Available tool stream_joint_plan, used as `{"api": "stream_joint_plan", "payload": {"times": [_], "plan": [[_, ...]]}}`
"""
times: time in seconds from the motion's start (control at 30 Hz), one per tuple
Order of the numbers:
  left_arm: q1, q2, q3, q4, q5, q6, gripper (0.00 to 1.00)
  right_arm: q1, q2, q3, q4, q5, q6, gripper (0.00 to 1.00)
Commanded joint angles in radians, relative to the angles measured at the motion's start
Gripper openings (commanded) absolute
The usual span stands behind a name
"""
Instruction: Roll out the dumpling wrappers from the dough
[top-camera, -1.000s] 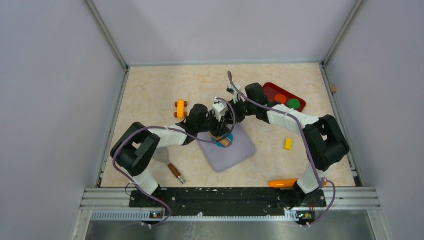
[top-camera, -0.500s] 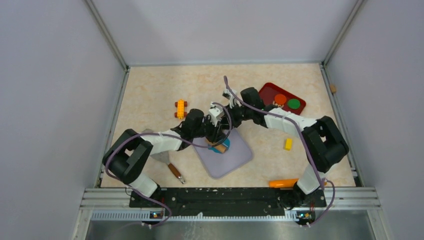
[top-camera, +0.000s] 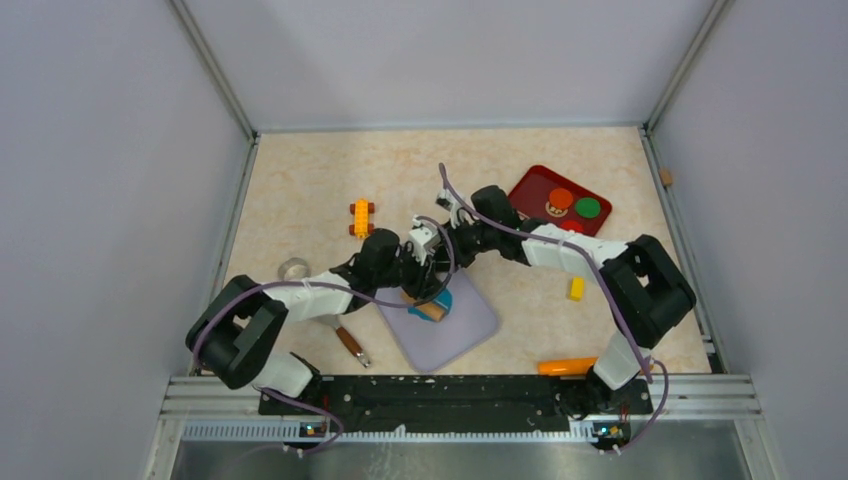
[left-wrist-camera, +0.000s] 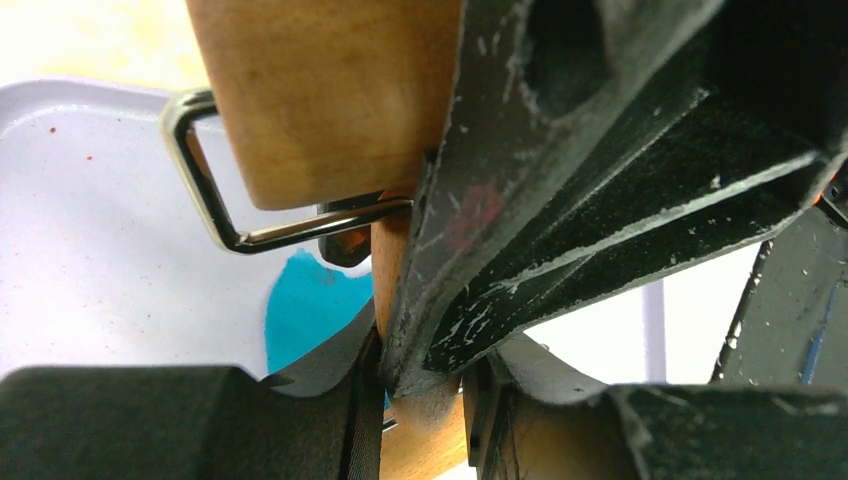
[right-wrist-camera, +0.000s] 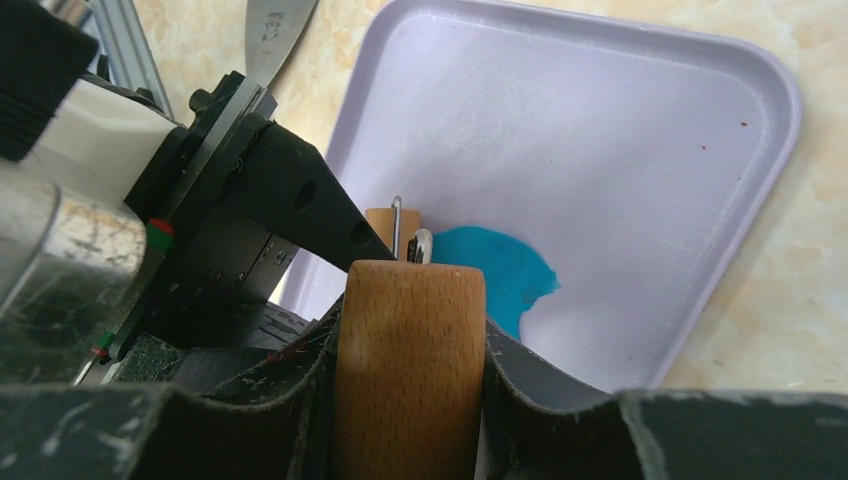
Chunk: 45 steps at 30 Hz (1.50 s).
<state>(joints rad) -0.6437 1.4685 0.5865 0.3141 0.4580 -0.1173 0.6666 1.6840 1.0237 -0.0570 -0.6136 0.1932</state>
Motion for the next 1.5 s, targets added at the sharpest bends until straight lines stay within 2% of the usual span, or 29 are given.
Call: {"api": "stream_joint_plan", "payload": {"times": [0.0, 0.6, 0.9, 1.03, 1.2, 1.3, 1.4, 1.47], "plan": [[0.001, -0.012, -0.04, -0.206, -0.03, -0.045, 0.0, 0.085, 0.021, -0.08, -0.136, -0.006, -0.085, 0.0], [-0.058, -0.173, -0.172, -0.238, -0.099, -0.184, 0.0, 0.161, 0.033, -0.139, -0.049, -0.022, -0.016, 0.0], [-0.065, -0.251, -0.162, -0.379, -0.143, -0.291, 0.0, 0.206, 0.049, -0.19, 0.063, -0.043, 0.051, 0.0], [-0.093, -0.371, -0.169, -0.445, -0.175, -0.321, 0.0, 0.225, 0.055, -0.192, 0.119, -0.058, 0.075, 0.0], [-0.127, -0.455, -0.126, -0.526, -0.195, -0.297, 0.0, 0.232, 0.044, -0.167, 0.108, -0.066, 0.077, 0.0], [-0.128, -0.462, -0.06, -0.582, -0.224, -0.253, 0.0, 0.218, 0.033, -0.106, 0.029, -0.057, 0.037, 0.0], [-0.128, -0.481, 0.019, -0.595, -0.183, -0.172, 0.01, 0.154, 0.021, -0.008, -0.054, -0.066, 0.002, 0.0], [-0.128, -0.496, 0.049, -0.576, -0.156, -0.089, 0.1, 0.104, 0.019, 0.077, -0.115, -0.084, -0.029, 0.0]]}}
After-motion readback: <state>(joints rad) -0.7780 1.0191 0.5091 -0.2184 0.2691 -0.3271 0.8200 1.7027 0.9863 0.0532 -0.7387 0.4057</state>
